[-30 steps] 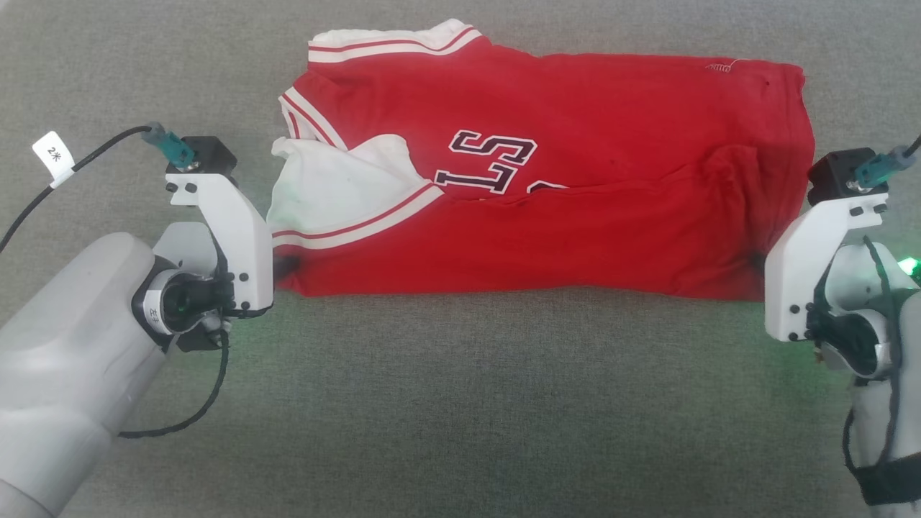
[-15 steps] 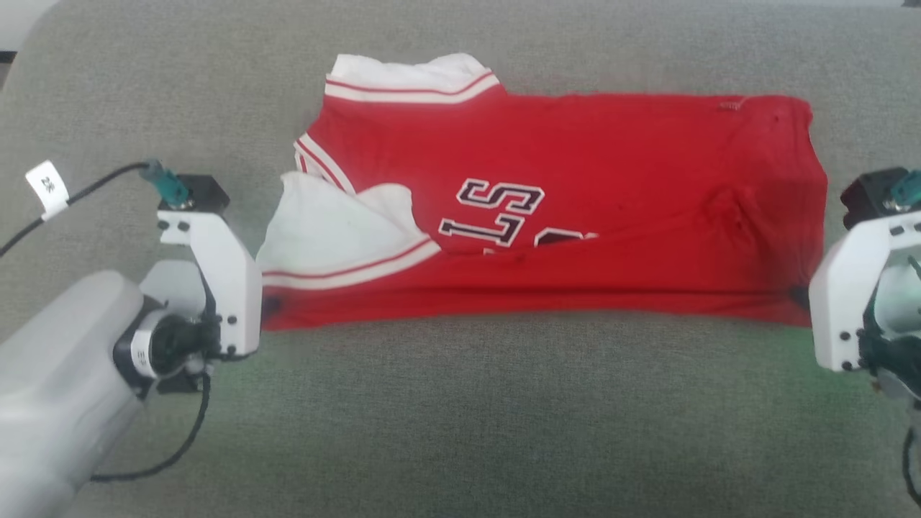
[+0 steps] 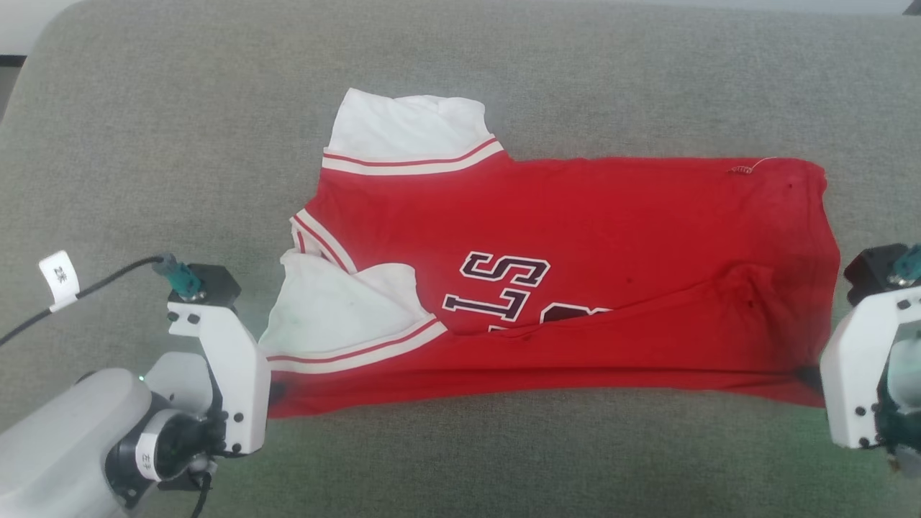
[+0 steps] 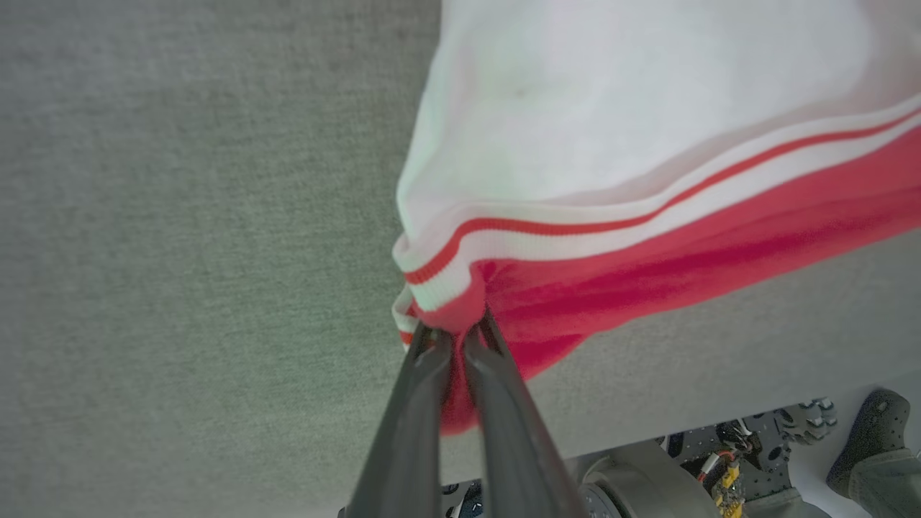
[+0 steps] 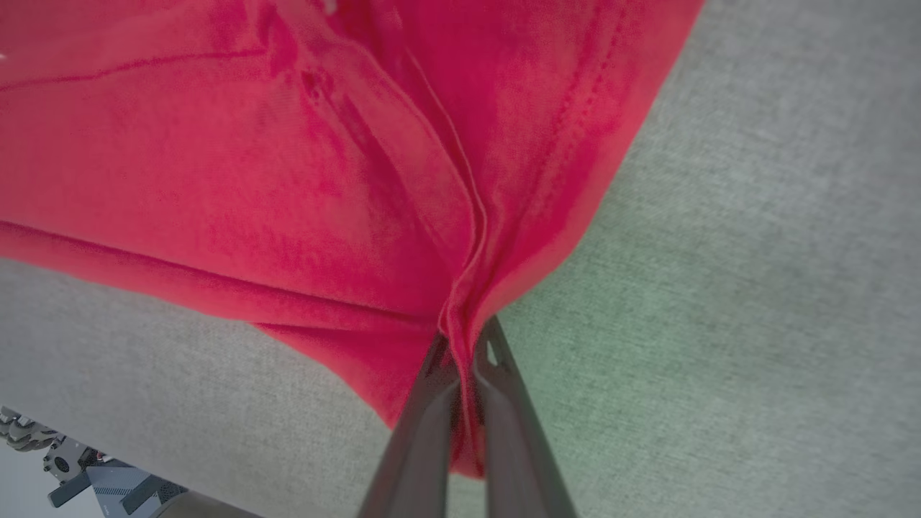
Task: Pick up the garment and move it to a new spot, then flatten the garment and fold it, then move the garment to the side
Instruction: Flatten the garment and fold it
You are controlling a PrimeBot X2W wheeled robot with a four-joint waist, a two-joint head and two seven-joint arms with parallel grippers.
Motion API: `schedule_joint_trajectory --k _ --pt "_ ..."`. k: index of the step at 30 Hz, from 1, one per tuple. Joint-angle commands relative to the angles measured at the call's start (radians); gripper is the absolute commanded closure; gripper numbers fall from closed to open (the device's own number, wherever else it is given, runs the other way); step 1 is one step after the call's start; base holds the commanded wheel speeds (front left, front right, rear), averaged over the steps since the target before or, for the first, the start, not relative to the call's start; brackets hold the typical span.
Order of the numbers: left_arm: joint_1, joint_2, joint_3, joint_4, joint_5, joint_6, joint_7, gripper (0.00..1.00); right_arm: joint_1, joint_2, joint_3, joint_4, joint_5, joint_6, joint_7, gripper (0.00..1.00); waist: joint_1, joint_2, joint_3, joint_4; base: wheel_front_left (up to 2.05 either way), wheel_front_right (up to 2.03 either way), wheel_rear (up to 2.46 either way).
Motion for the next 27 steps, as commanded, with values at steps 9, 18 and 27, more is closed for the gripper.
schedule_joint_trajectory --k 9,18,27 --pt "0.018 -0.033 -0.011 0.083 0.000 -0.024 -0.025 0.00 0.022 0.029 0.056 0.075 -0.021 -0.001 -0.067 0.00 0.0000 0.0000 -0.022 -0.020 0.00 0.00 0.00" --pt "-0.054 0.038 0.014 0.036 0.039 -0.013 -0.001 0.00 -0.023 0.046 0.036 0.072 -0.041 -0.001 -0.177 0.00 0.0000 0.0000 -0.054 -0.050 0.00 0.00 0.00" --pt "-0.176 0.069 0.074 0.020 0.087 -0.029 -0.037 0.00 -0.104 0.106 0.012 0.011 -0.105 -0.001 -0.414 0.00 0.0000 0.0000 -0.041 -0.116 0.00 0.00 0.00"
